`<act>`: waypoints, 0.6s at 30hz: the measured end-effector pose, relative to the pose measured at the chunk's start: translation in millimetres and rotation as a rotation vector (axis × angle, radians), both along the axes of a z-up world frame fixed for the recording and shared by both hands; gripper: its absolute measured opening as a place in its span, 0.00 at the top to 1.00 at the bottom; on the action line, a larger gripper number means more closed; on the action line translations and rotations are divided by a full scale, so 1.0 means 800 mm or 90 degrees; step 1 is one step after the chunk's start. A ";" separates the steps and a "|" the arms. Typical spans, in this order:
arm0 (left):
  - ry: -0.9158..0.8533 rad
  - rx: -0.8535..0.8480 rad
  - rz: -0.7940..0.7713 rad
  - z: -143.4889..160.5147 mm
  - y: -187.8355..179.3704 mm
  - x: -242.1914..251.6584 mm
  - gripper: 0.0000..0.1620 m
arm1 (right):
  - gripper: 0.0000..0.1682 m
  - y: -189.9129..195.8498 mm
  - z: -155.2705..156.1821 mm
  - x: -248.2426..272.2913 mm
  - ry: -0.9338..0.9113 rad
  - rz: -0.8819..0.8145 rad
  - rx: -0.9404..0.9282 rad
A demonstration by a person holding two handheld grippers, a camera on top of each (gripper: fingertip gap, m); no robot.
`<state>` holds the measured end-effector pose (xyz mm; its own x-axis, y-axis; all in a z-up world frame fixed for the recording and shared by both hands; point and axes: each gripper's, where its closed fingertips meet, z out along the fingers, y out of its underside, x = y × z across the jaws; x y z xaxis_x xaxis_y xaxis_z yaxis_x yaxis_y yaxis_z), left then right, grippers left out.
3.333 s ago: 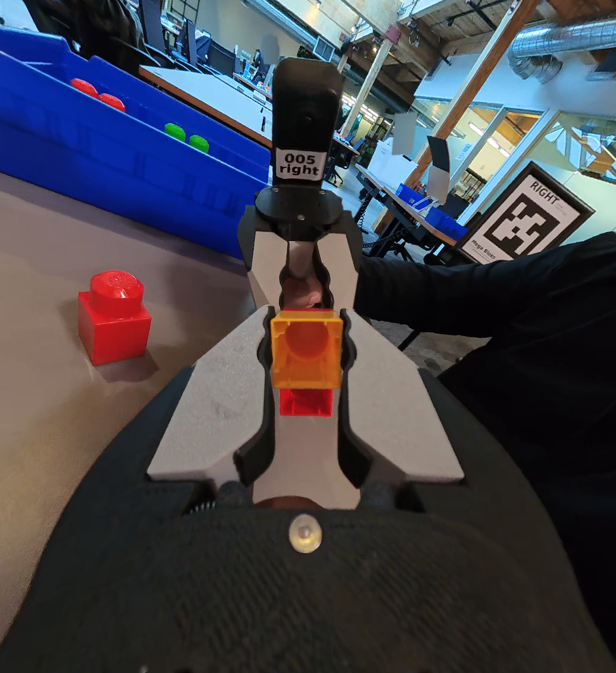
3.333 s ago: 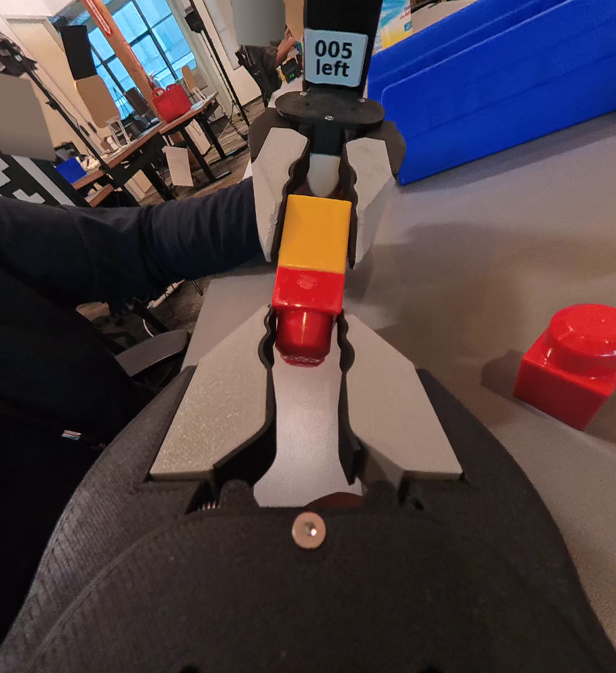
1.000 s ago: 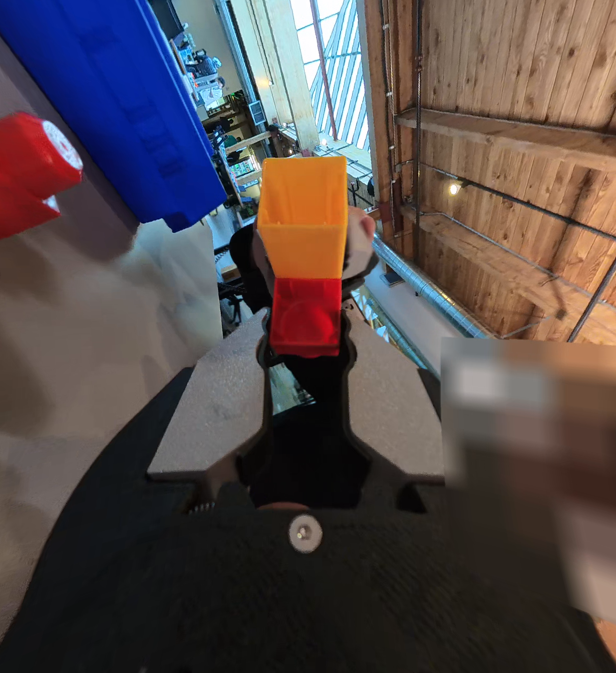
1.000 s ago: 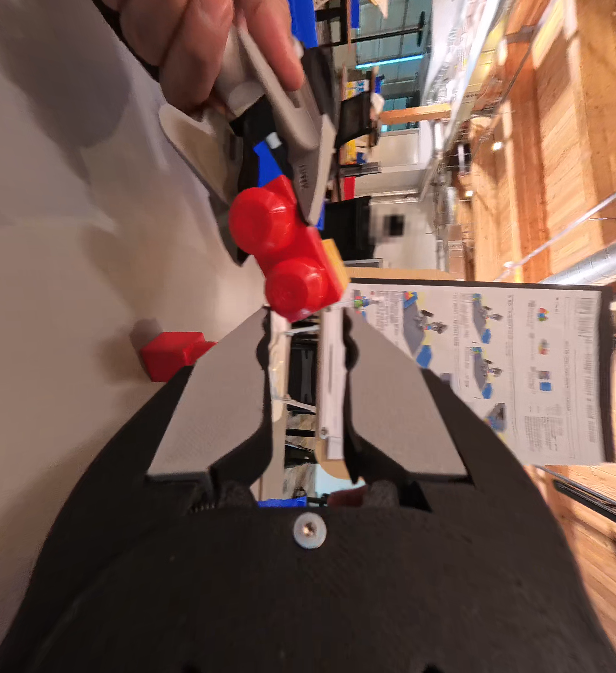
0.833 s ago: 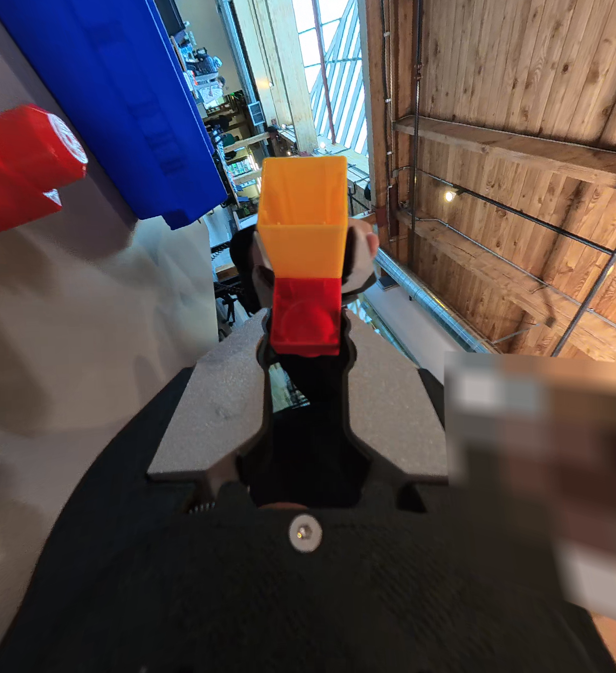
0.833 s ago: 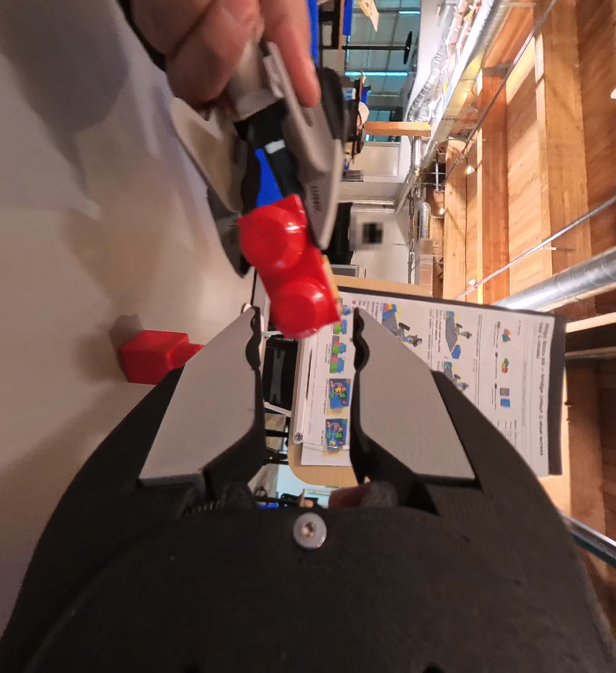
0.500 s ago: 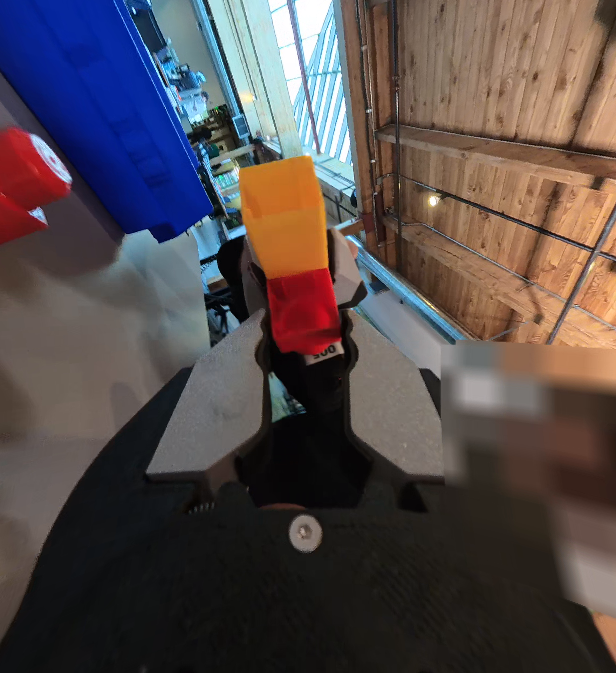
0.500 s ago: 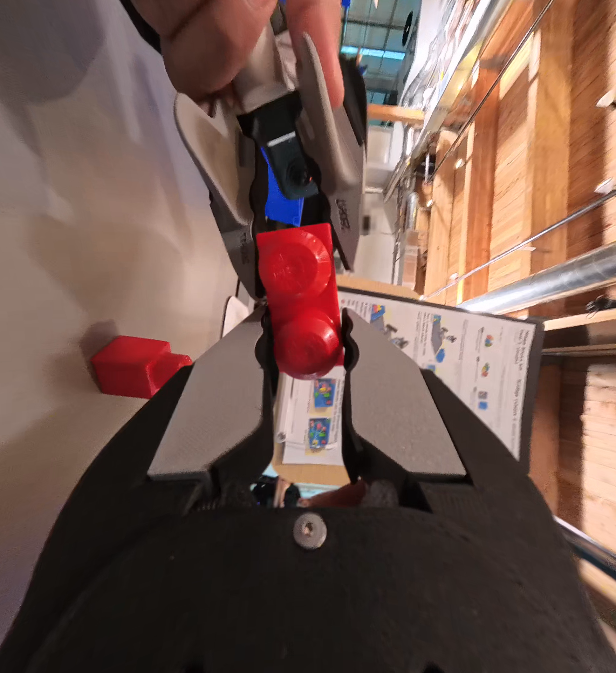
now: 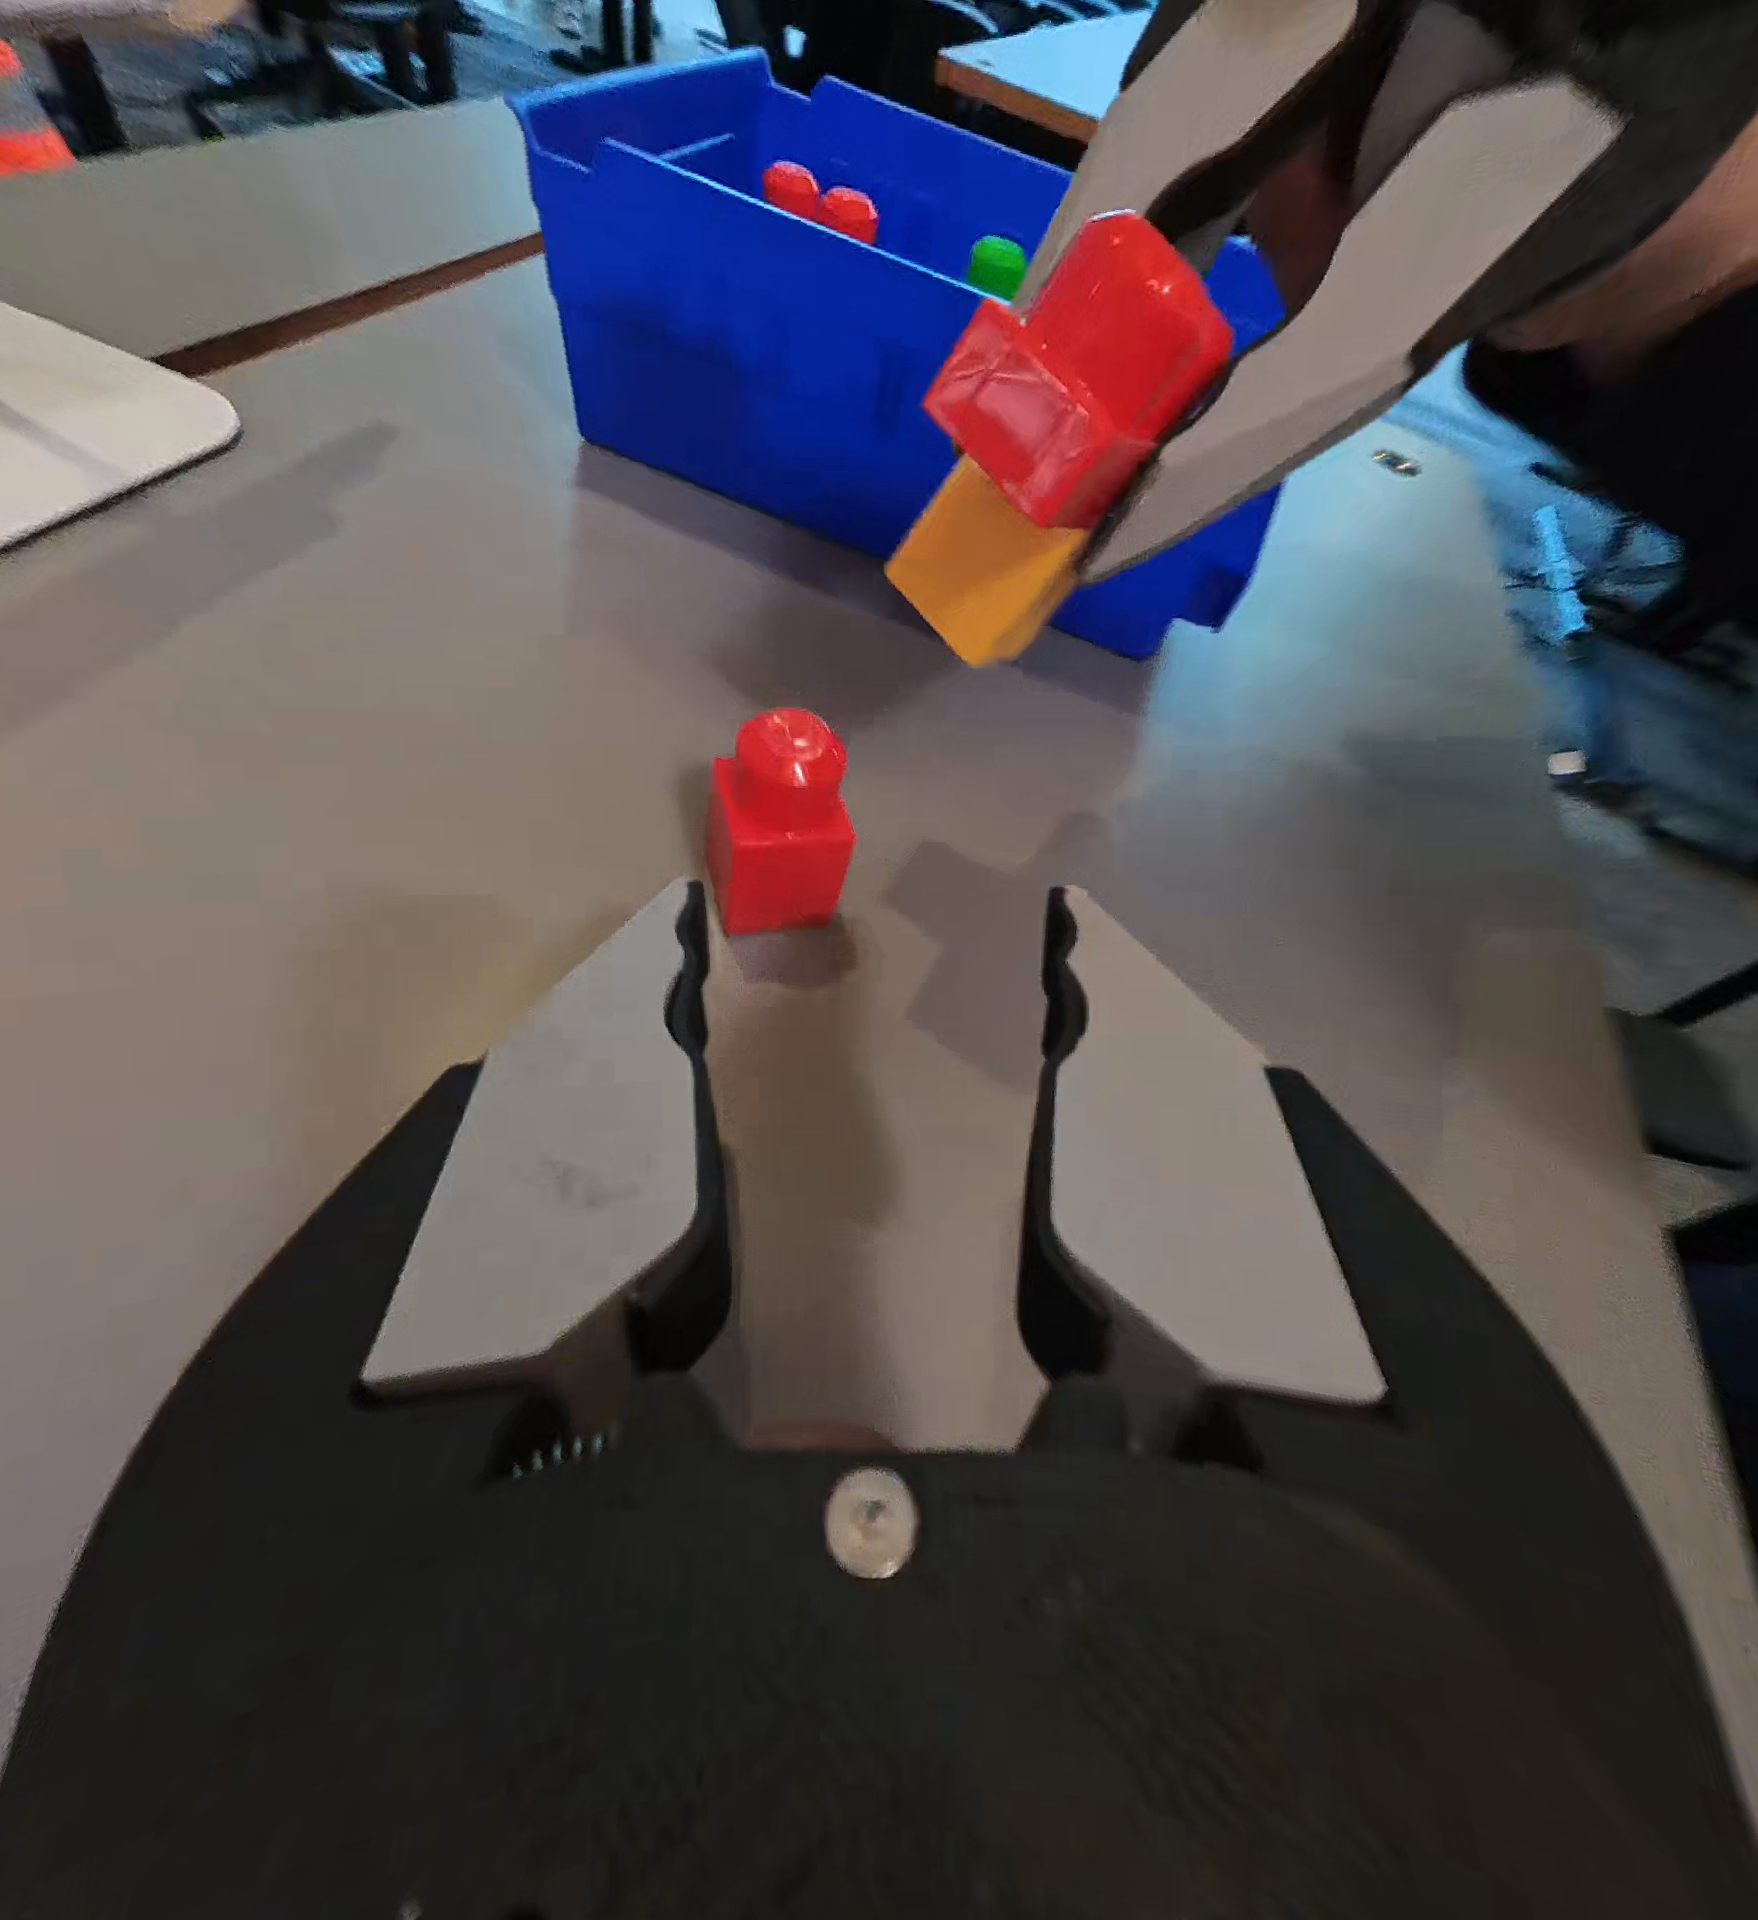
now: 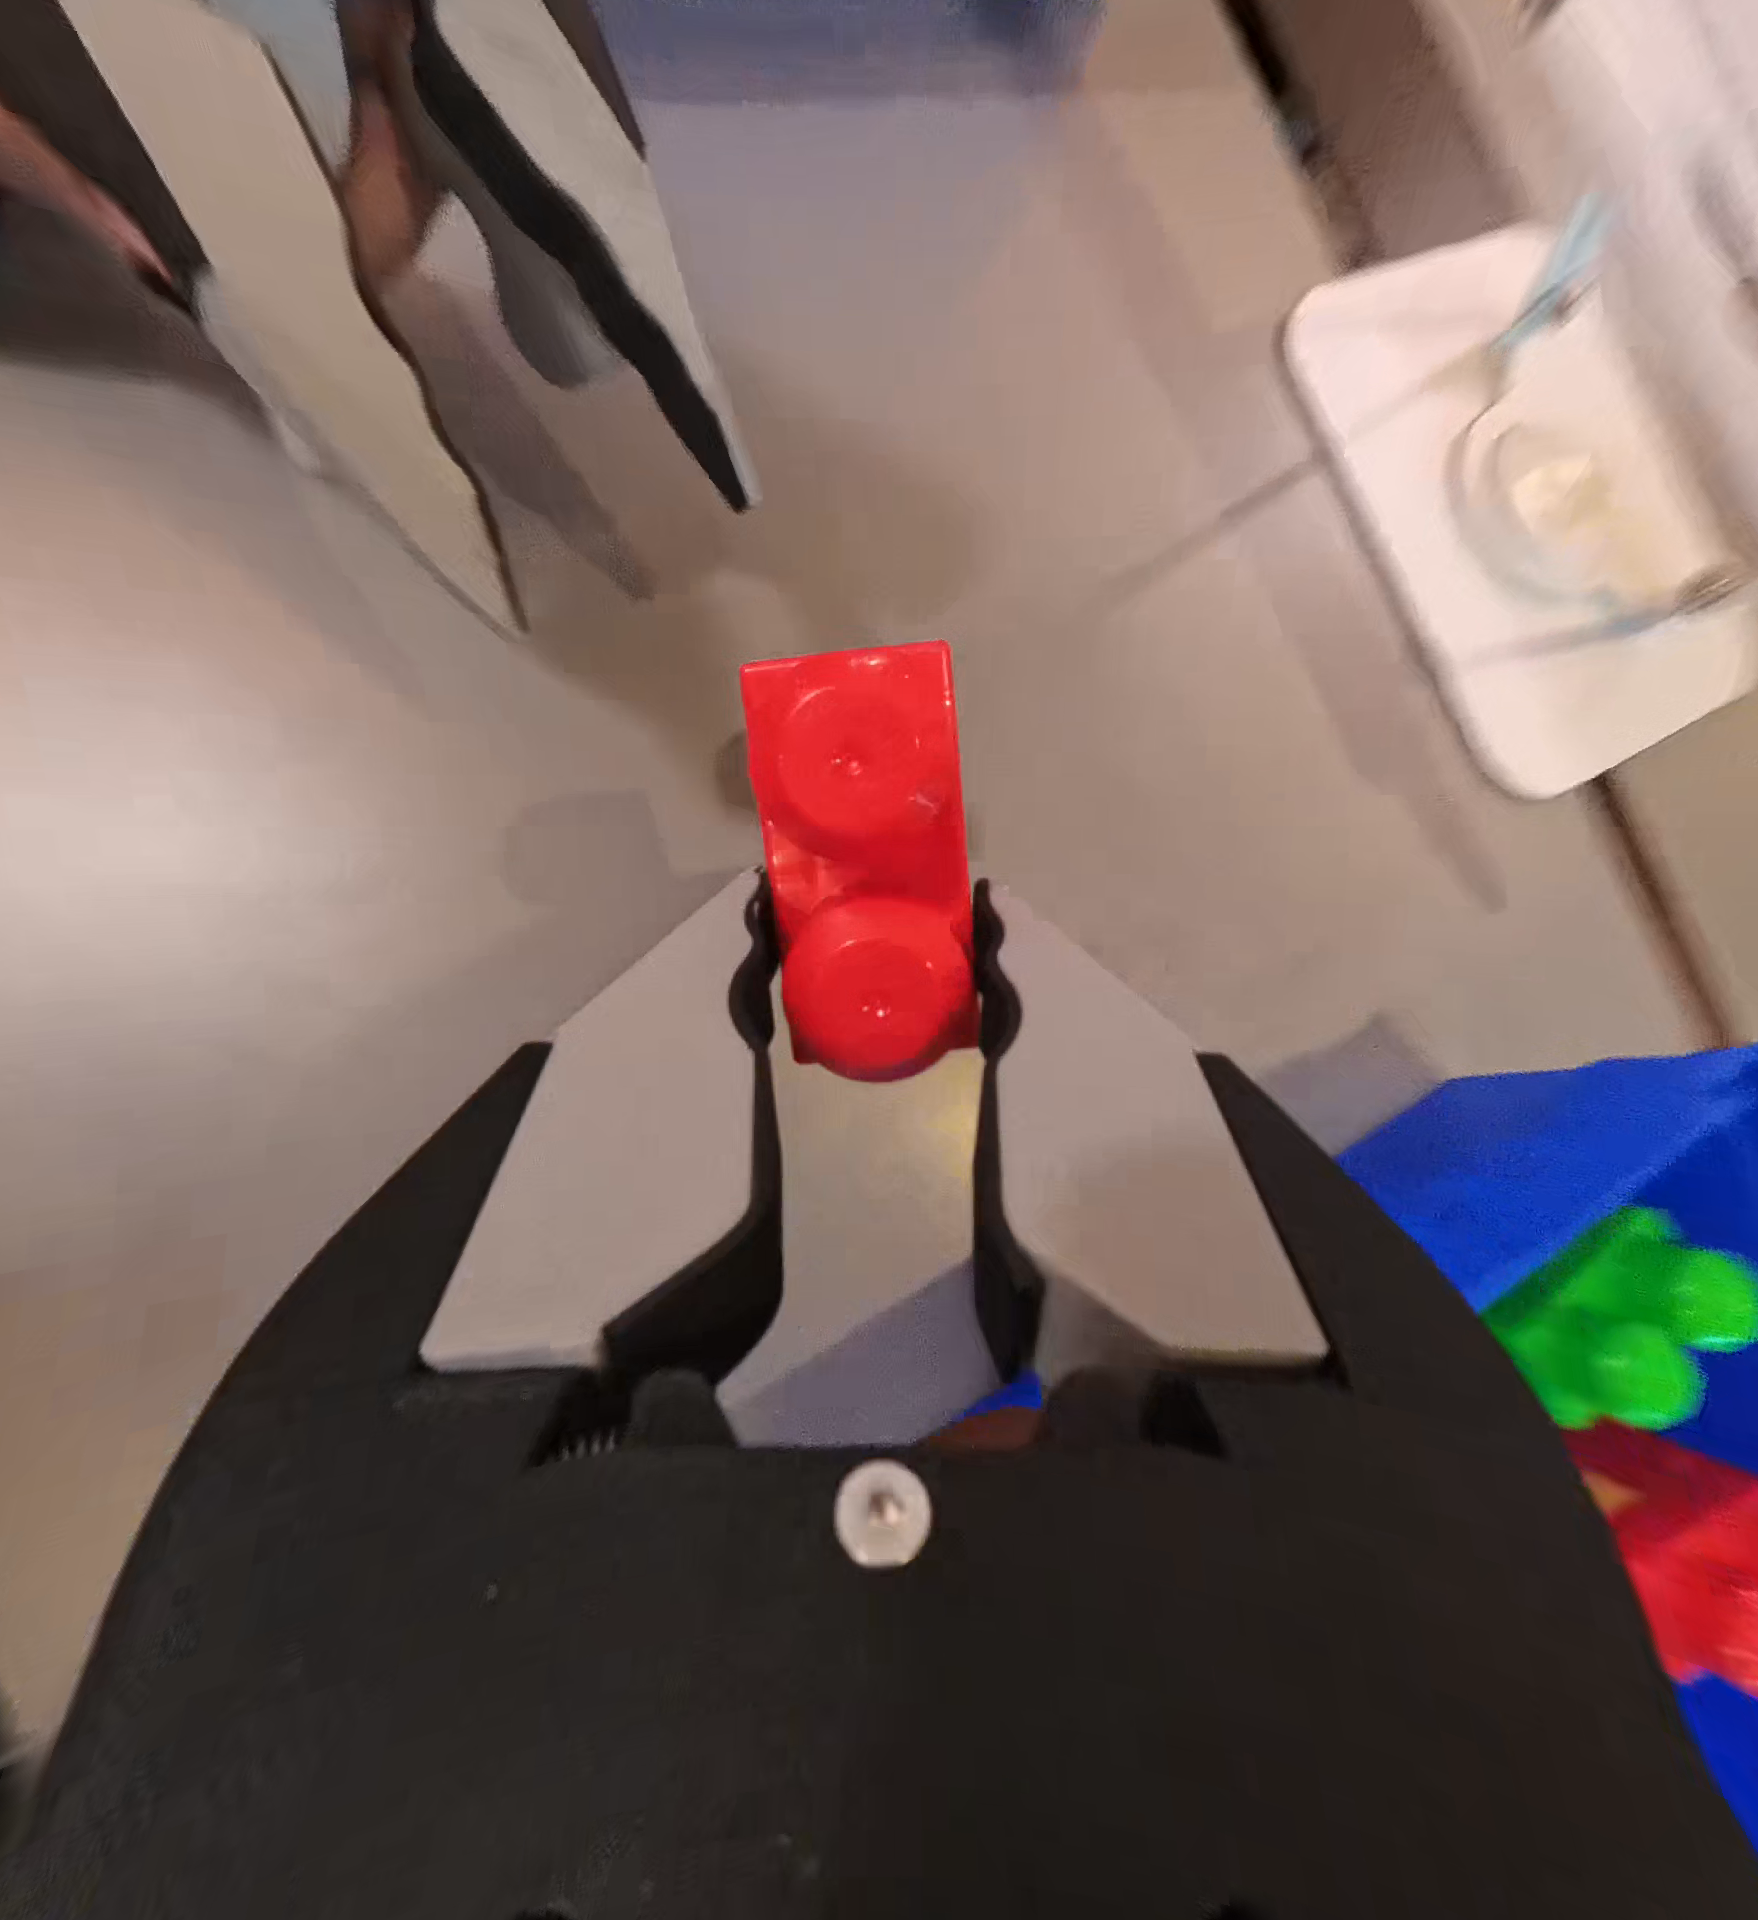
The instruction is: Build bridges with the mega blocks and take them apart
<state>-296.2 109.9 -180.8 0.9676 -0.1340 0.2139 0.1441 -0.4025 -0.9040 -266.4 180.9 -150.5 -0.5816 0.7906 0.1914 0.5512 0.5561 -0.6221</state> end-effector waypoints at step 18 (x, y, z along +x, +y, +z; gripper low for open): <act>0.204 -0.205 0.081 -0.084 0.079 -0.005 0.71 | 0.79 0.015 0.001 0.010 -0.165 -0.095 -0.350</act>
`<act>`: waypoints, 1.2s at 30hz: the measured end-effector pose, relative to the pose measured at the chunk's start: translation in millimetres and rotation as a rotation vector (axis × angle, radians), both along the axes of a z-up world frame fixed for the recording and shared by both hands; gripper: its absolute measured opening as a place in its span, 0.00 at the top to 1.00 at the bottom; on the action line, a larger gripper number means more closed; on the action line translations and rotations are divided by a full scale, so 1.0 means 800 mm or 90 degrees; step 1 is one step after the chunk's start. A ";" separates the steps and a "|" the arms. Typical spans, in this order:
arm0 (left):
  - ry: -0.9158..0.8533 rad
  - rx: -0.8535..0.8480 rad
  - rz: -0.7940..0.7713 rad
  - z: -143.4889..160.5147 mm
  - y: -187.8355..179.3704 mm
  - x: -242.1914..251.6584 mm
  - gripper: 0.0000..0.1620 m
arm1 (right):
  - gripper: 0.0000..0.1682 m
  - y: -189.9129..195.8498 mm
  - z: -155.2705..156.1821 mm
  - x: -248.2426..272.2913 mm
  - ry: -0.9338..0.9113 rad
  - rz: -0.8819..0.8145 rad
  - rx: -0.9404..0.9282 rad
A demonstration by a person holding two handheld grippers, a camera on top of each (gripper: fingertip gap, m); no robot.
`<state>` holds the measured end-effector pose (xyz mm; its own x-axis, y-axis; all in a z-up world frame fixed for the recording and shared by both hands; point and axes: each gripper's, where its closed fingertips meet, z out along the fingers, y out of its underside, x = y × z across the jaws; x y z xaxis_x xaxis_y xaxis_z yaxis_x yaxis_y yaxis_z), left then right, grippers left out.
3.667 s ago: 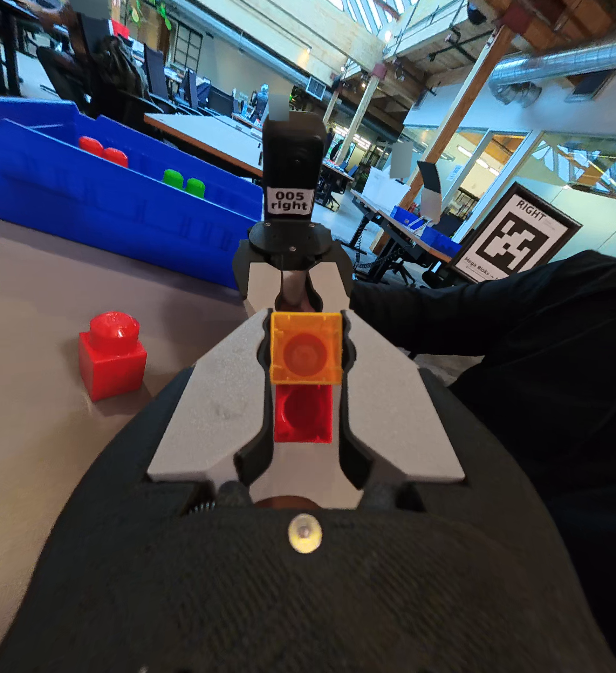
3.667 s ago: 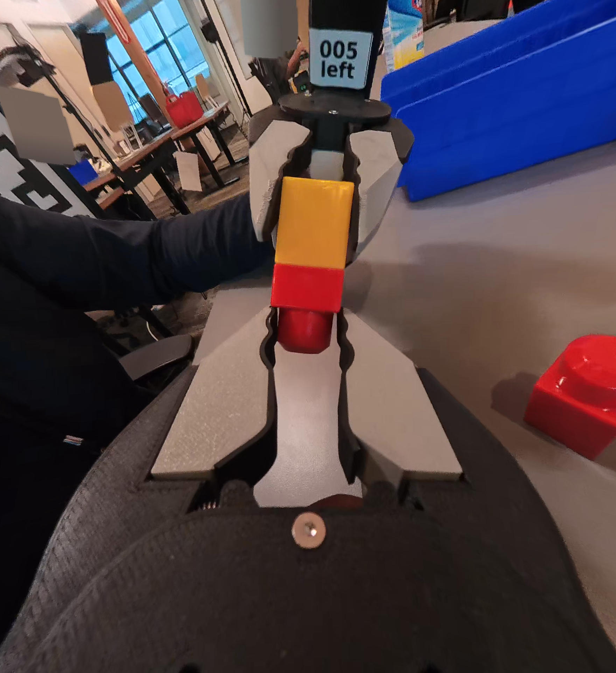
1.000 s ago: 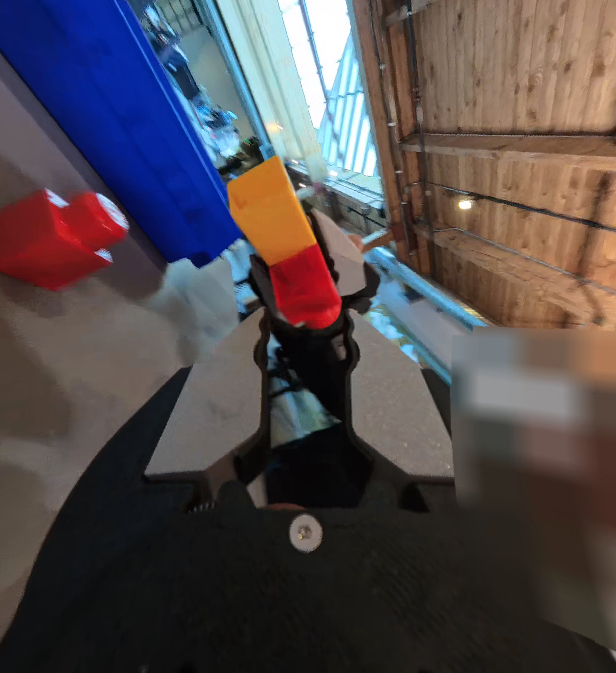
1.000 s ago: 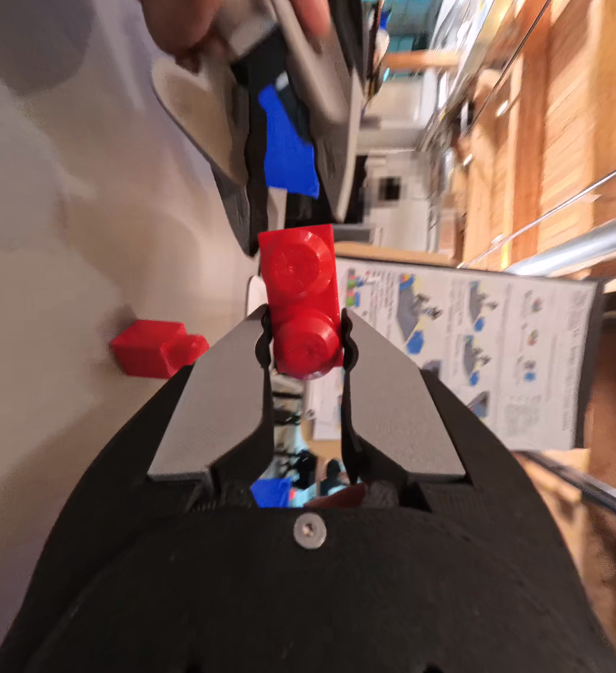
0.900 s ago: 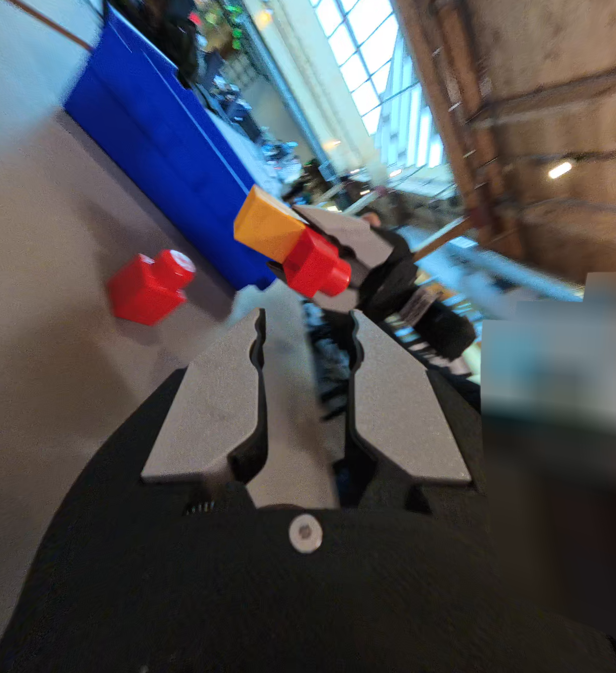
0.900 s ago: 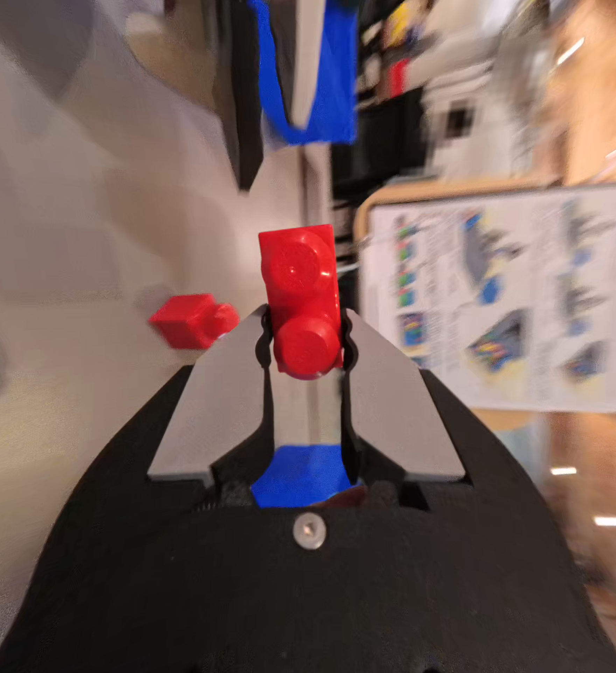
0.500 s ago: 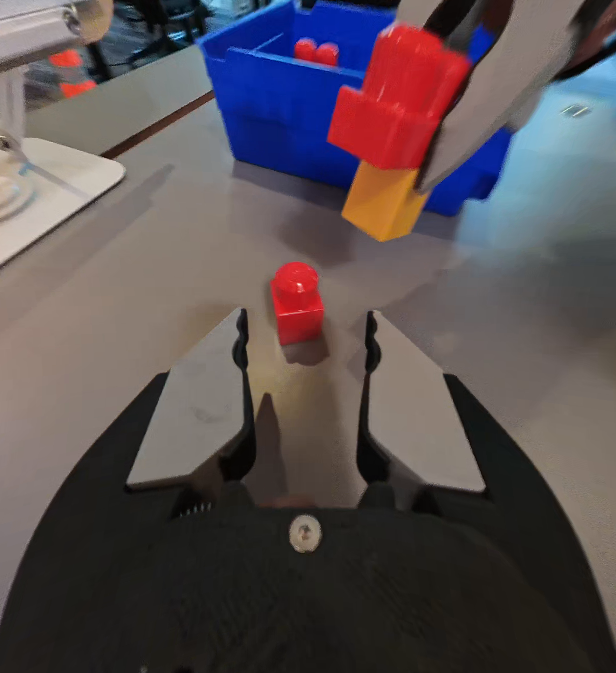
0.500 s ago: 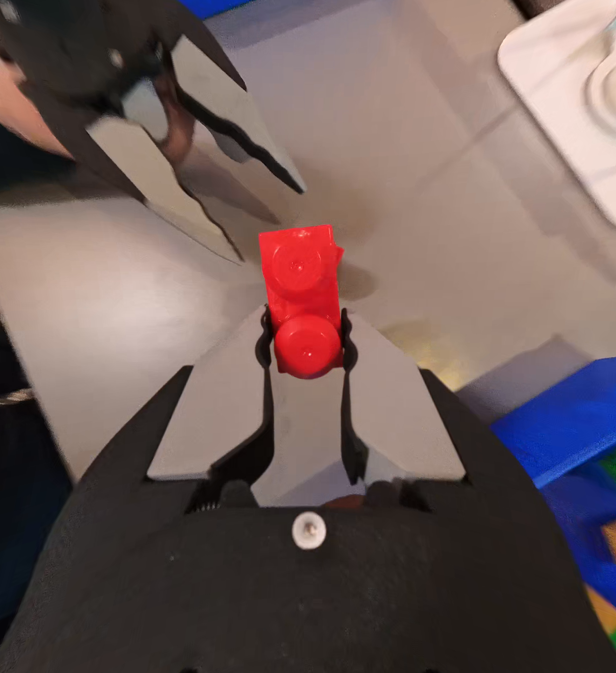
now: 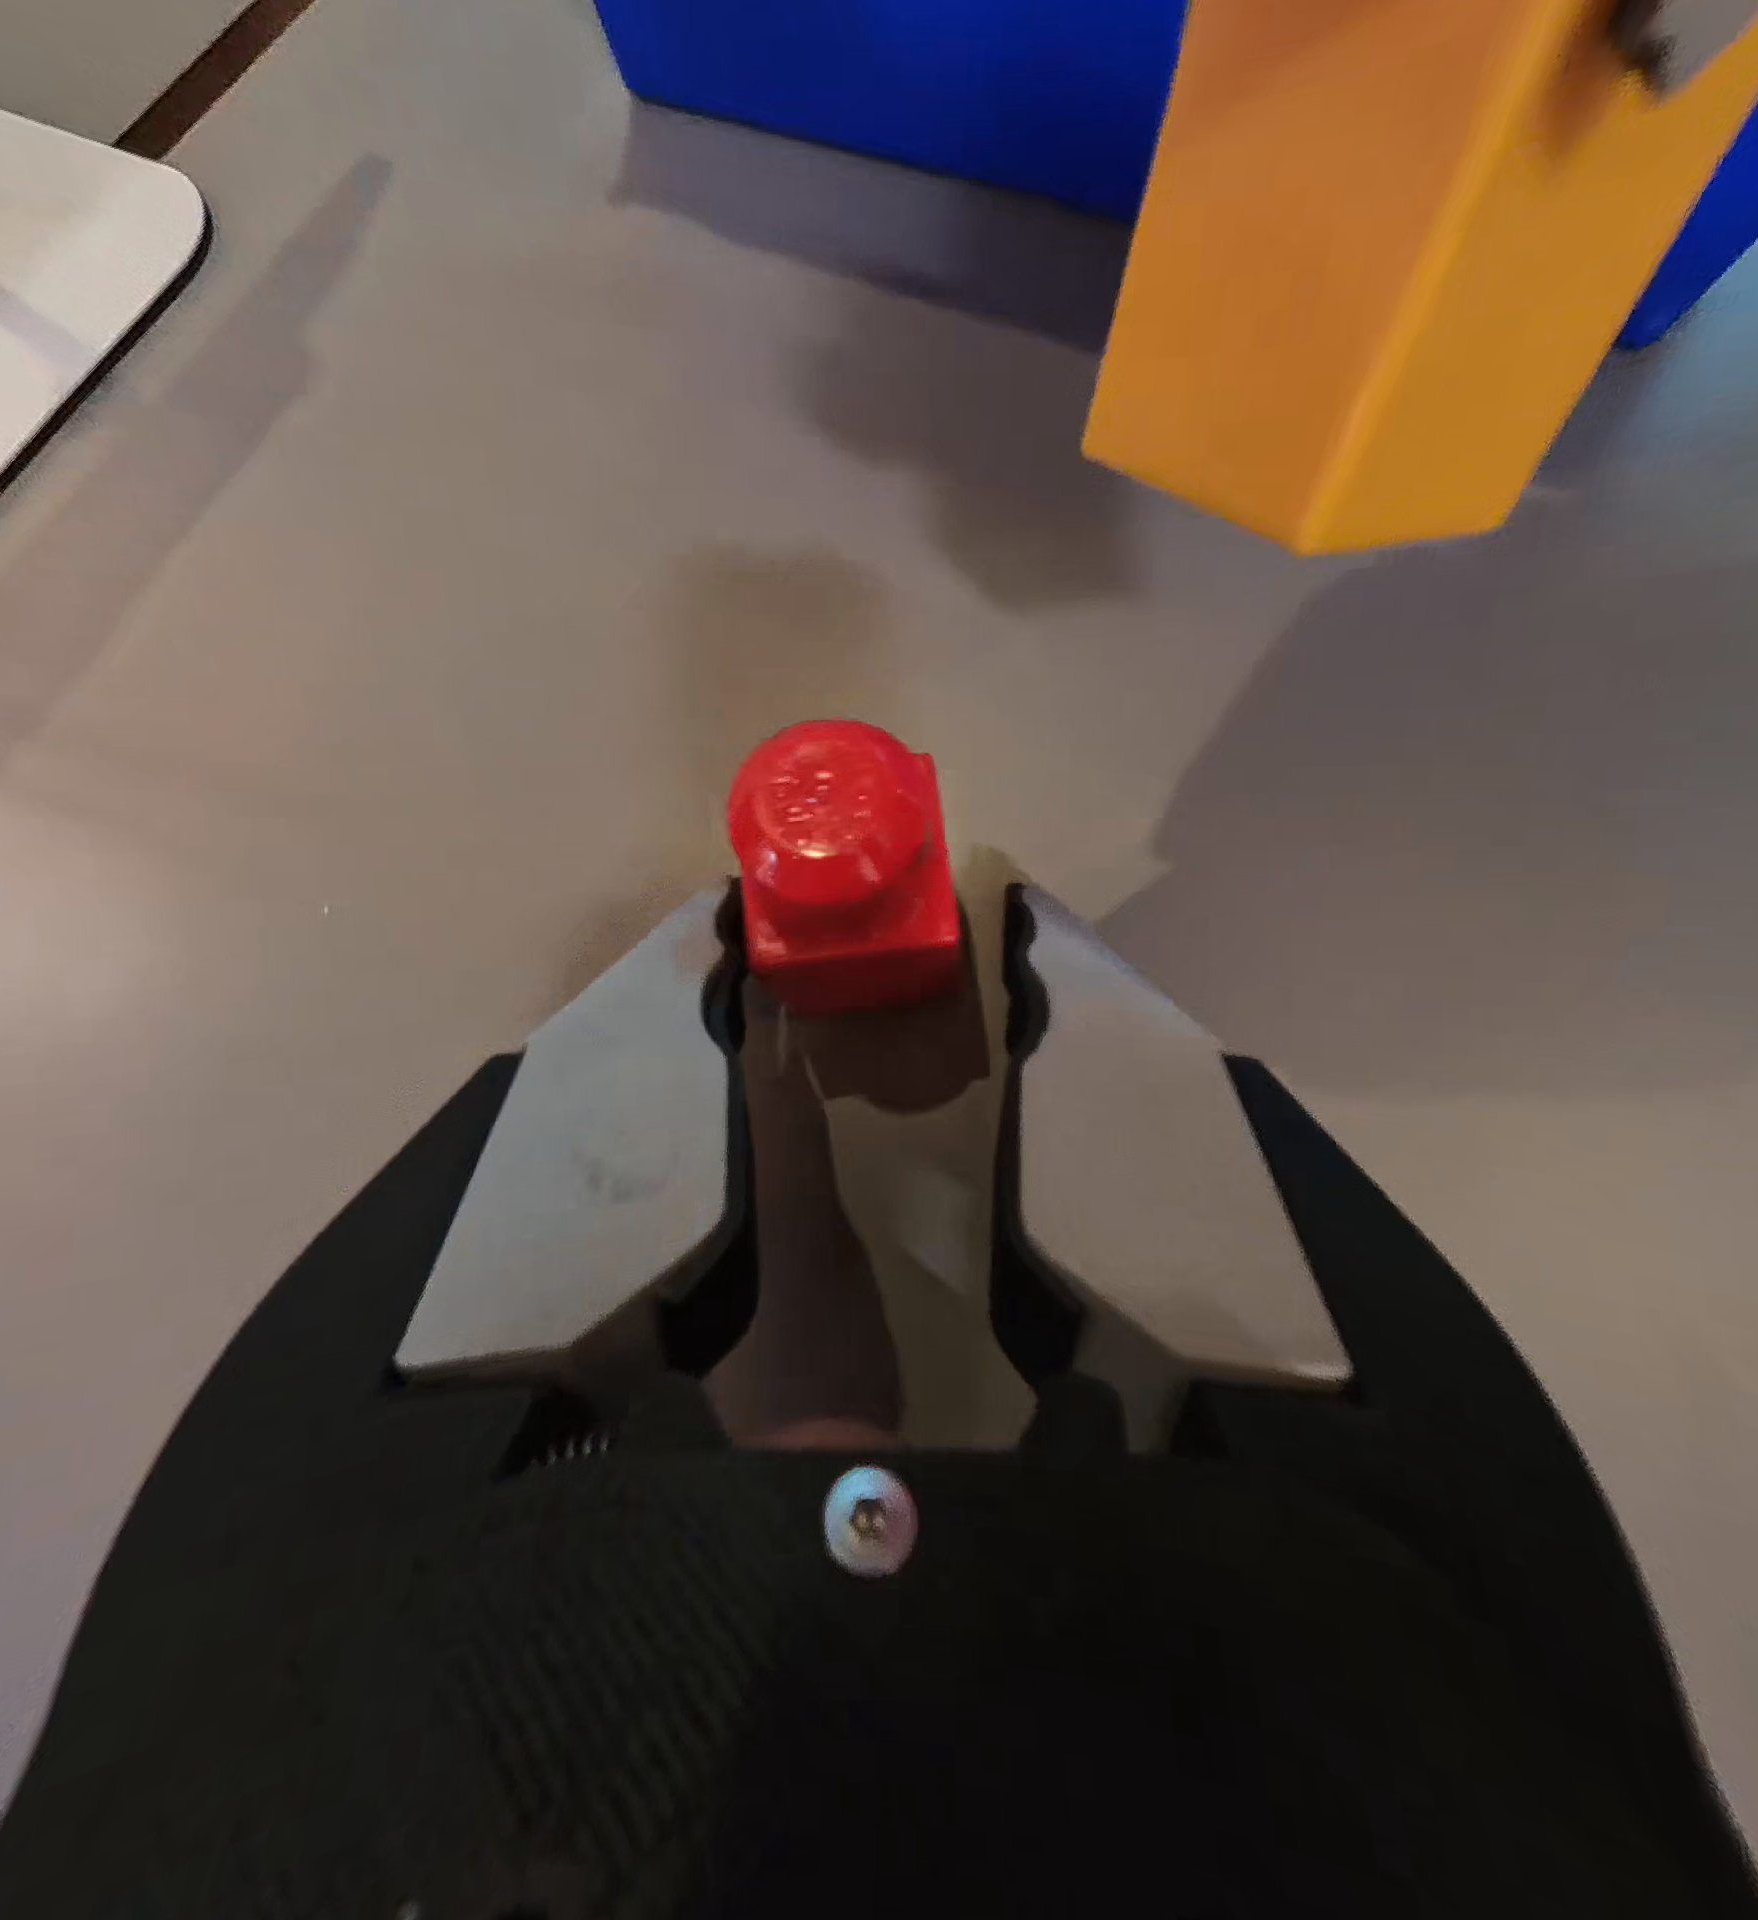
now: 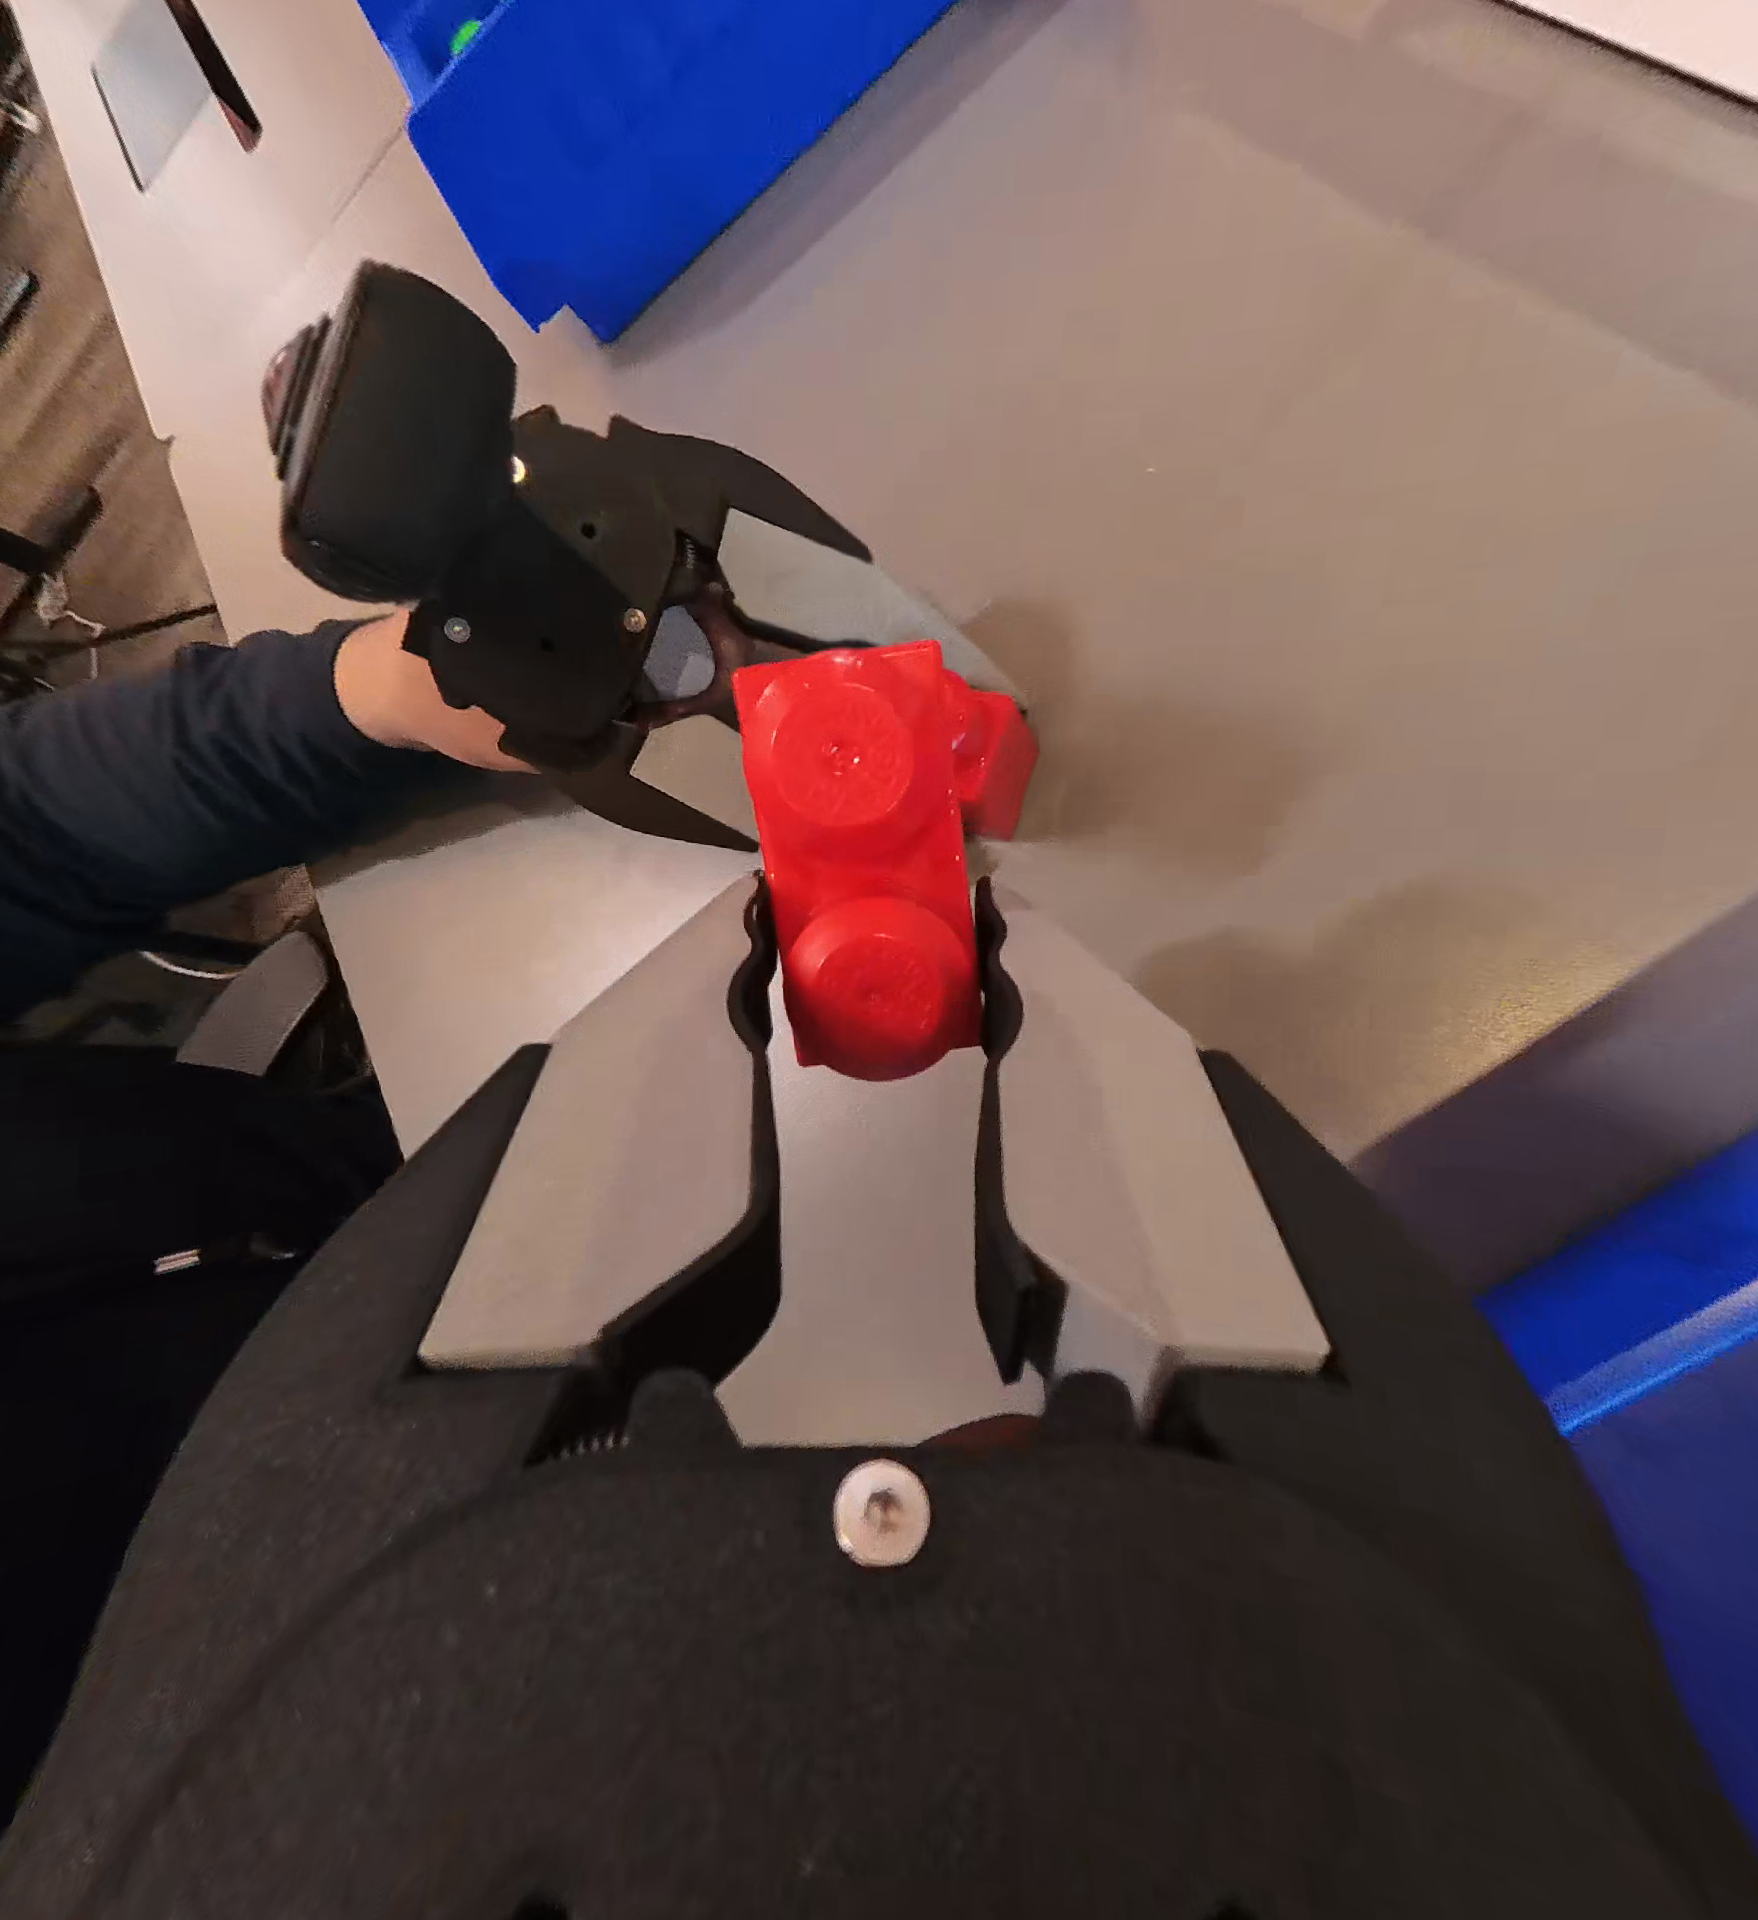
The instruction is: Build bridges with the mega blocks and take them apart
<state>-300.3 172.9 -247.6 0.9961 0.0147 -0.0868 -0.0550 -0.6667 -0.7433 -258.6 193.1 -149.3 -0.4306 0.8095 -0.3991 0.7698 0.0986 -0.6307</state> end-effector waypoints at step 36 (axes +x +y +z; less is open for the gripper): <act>-0.090 -0.013 -0.249 0.003 -0.055 0.062 0.79 | 0.79 -0.071 -0.070 0.015 -0.115 0.296 0.348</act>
